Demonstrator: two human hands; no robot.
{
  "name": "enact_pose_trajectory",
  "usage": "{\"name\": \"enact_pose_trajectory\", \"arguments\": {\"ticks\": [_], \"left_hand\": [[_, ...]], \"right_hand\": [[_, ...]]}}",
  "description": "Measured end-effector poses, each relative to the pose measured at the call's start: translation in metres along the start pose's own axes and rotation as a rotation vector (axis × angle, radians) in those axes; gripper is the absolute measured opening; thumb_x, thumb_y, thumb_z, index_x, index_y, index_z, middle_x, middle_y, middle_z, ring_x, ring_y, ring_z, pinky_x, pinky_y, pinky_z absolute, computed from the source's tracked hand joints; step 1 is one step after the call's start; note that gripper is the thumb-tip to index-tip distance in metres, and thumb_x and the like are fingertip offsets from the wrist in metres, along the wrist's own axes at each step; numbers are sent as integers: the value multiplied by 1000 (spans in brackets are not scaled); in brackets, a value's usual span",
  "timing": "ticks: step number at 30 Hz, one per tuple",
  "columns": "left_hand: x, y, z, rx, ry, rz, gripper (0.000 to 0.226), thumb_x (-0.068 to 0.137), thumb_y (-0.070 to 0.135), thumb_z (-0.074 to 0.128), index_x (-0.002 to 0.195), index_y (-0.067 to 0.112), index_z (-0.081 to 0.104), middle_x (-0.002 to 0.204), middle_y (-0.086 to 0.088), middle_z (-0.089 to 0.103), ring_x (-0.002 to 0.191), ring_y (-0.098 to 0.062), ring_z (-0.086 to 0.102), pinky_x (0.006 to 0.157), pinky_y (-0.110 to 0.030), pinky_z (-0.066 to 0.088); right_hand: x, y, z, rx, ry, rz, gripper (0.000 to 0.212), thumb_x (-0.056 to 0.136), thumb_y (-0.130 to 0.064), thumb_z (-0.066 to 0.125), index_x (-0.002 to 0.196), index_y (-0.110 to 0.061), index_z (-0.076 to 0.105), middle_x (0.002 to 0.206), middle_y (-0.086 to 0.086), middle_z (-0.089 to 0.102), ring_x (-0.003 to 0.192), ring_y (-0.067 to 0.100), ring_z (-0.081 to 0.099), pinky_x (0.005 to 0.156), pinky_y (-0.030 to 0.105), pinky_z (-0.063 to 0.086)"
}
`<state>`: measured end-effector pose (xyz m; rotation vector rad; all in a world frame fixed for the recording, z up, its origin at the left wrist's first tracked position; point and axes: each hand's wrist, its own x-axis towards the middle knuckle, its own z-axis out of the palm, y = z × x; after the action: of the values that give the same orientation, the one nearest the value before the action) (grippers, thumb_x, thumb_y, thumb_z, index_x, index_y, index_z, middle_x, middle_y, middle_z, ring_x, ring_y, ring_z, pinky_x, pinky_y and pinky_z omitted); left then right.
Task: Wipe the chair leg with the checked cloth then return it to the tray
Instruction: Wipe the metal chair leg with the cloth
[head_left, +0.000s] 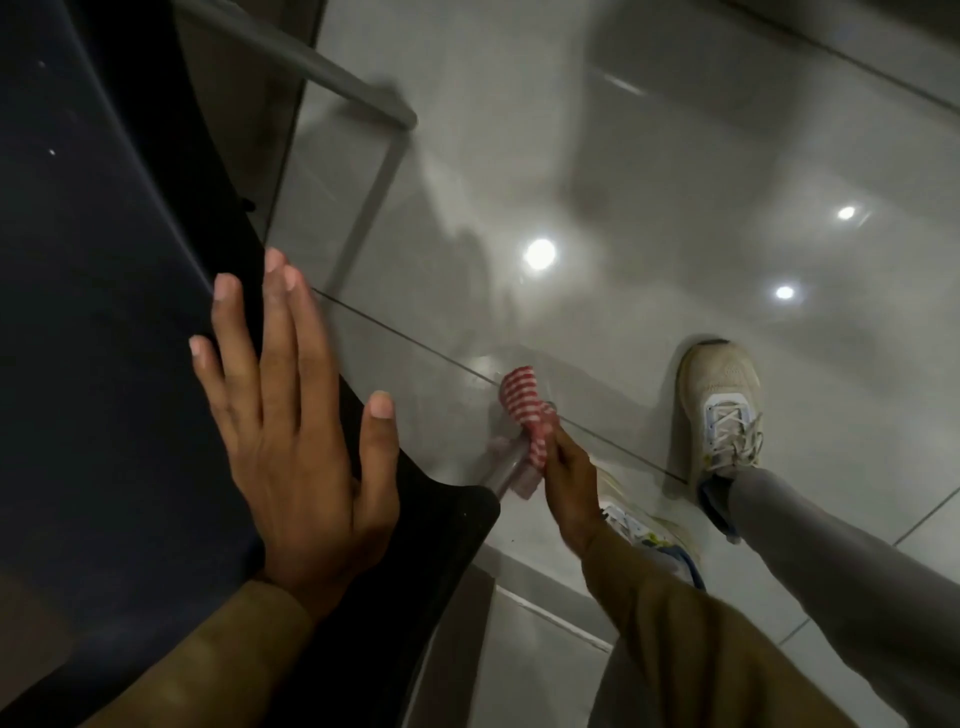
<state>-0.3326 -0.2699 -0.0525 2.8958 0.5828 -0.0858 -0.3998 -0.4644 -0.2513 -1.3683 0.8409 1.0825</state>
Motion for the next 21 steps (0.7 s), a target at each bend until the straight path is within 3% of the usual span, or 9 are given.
{"name": "enact_pose_trajectory", "arguments": {"ticks": [2,3,7,10,14,16,19,21], "left_hand": [[0,-2,2,-17,12,11,75,106,37,32,169,-2,19,180,-19,20,168,-26,-1,138,-48,-6],[1,-3,2,-15,15,16,74,106,37,31,169,-2,19,180,-19,20,168,-24,-2,138,-48,-6],[0,-6,3,11,11,24,74,108,40,28,170,1,17,180,-18,19,169,-23,-3,139,-49,-4],[-1,-6,4,3,8,20,74,107,40,29,170,3,17,181,-16,19,170,-22,-3,139,-51,-3],[1,-7,4,13,15,29,75,106,39,32,170,2,18,180,-16,20,169,-21,-3,139,-50,-3],[0,-7,4,12,10,27,75,106,40,32,169,2,19,180,-17,19,169,-22,-3,139,-50,-3],[0,-7,4,22,11,25,76,106,41,32,169,1,20,180,-17,19,169,-22,-2,139,-50,-3],[0,-6,4,23,5,26,76,106,41,32,169,1,20,180,-17,19,170,-23,-2,139,-50,-3]], "right_hand": [[10,-9,3,-38,-22,73,27,115,-35,40,118,-33,67,109,-12,72,99,1,76,71,8,60],[8,-14,5,-38,-30,91,27,114,-41,38,111,-37,65,105,-16,70,91,-2,75,67,9,58],[-42,-36,11,16,-87,74,38,109,-51,44,119,-29,73,110,-10,83,108,7,78,80,11,60],[-98,-45,16,29,-176,-5,67,95,-73,53,141,-28,69,136,-7,77,132,9,69,108,24,54],[-119,-34,31,100,-142,-66,53,107,-53,51,148,-22,64,145,-1,72,141,15,63,124,44,45],[-108,-29,32,103,-84,-79,46,108,-39,48,145,-17,65,142,2,74,138,18,66,124,45,46],[-77,-19,25,39,-66,-69,44,108,-36,46,143,-18,66,144,7,72,135,17,68,115,30,54],[-48,-15,17,-32,-33,-44,39,113,-30,44,143,-16,66,140,11,73,118,3,75,92,9,59]]}}
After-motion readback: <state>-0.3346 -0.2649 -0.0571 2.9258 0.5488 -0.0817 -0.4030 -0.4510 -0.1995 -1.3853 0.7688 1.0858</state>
